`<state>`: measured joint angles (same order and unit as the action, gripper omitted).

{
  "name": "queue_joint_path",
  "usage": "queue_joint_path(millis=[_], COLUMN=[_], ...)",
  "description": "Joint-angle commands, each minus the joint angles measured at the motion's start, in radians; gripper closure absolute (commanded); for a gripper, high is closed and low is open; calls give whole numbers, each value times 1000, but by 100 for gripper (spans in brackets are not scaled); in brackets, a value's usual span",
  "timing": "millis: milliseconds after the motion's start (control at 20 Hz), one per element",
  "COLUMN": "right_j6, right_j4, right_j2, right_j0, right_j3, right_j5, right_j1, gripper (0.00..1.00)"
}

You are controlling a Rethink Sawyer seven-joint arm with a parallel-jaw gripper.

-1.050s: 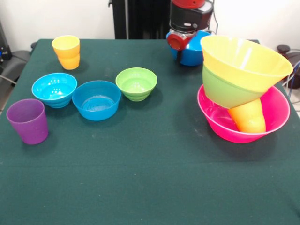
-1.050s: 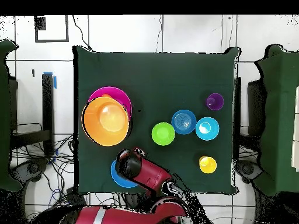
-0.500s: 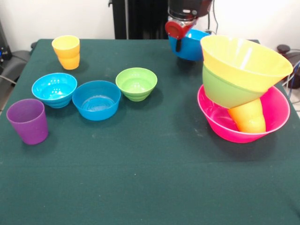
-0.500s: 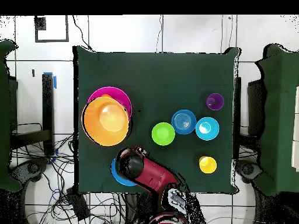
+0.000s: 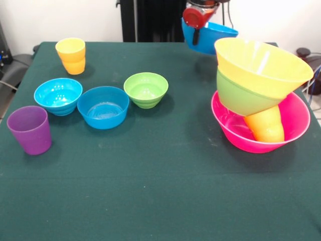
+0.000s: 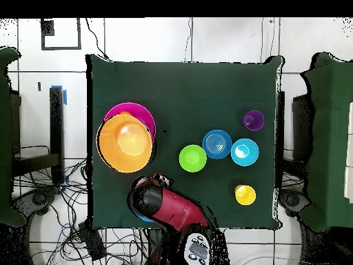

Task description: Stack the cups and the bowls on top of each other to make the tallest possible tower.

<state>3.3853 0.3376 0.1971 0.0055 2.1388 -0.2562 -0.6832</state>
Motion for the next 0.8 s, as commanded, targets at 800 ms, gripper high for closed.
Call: queue_joint_path(millis=[800], right_j6=[89], right_j4=[7], right_j2=[51], right_j0=[120], right_j3=[-43], right_j5=[-216], right_j1=[-125], gripper=[100])
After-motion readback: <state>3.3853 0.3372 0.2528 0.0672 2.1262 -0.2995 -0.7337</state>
